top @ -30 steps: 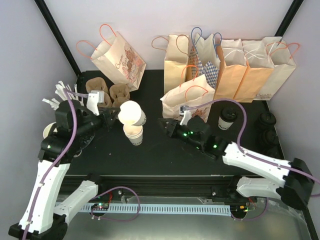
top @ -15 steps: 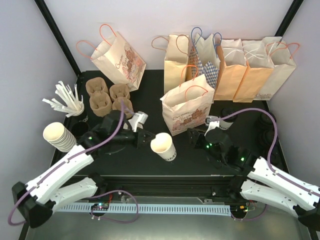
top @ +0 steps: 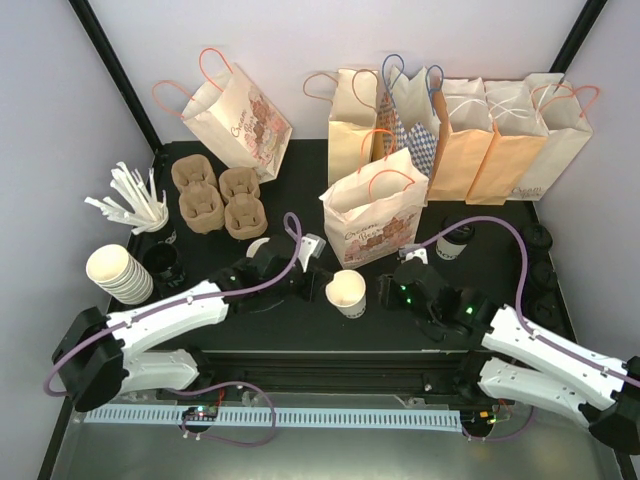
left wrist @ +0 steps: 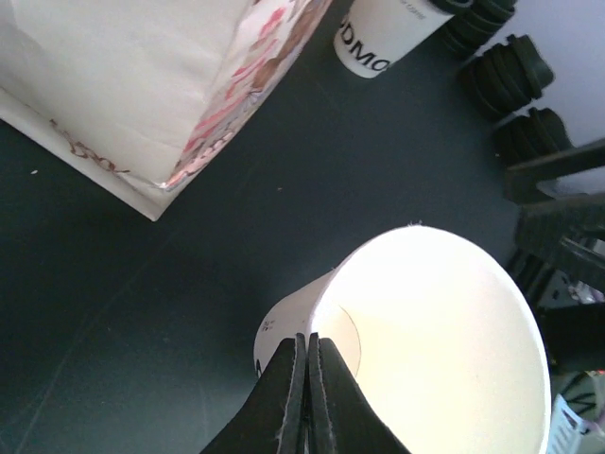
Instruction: Pack the takeout coffee
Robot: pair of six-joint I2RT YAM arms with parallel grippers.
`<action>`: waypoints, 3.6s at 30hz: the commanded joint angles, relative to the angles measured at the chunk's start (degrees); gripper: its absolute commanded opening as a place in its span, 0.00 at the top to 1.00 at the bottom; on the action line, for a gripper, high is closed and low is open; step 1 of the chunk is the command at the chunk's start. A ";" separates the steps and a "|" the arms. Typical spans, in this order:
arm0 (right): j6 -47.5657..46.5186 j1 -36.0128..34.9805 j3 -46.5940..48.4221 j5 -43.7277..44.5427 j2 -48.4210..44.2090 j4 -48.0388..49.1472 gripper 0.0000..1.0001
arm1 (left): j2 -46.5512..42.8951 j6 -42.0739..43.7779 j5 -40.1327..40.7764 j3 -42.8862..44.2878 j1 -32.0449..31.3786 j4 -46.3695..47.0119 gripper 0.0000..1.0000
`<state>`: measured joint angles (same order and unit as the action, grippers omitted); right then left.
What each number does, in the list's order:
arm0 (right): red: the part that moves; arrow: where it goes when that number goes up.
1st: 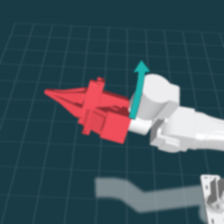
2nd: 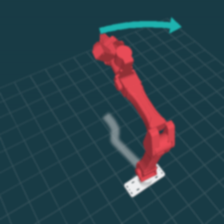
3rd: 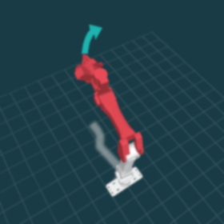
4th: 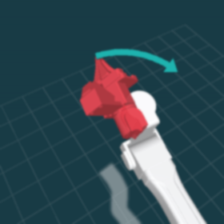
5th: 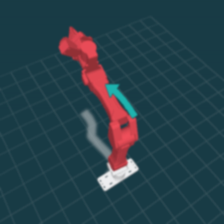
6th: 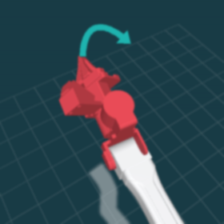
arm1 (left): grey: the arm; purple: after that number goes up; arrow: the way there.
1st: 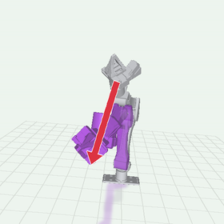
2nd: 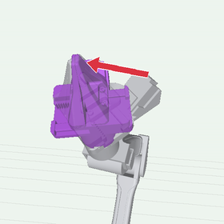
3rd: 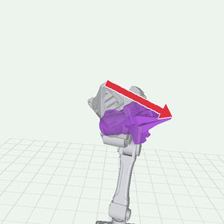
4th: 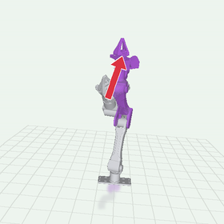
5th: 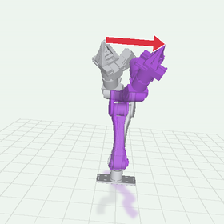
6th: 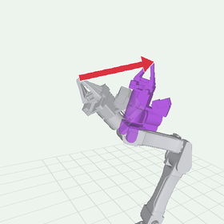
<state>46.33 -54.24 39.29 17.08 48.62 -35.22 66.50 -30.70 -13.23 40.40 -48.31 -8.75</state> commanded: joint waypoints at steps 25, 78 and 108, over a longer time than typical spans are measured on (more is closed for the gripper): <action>-1.54 0.27 -0.07 -4.44 2.31 2.66 0.47 | -5.52 0.33 20.69 -1.47 -1.25 -13.94 0.53; -1.71 0.27 -0.68 -2.28 -0.88 -0.03 0.46 | 31.71 3.44 43.29 11.58 2.31 -26.34 0.98; -3.50 0.32 3.30 -10.19 9.55 2.85 0.43 | 32.96 6.45 34.10 12.18 8.22 -21.77 0.97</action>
<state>43.79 -54.24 39.94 7.14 56.38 -32.16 99.77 -26.11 28.05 52.84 -40.38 -33.19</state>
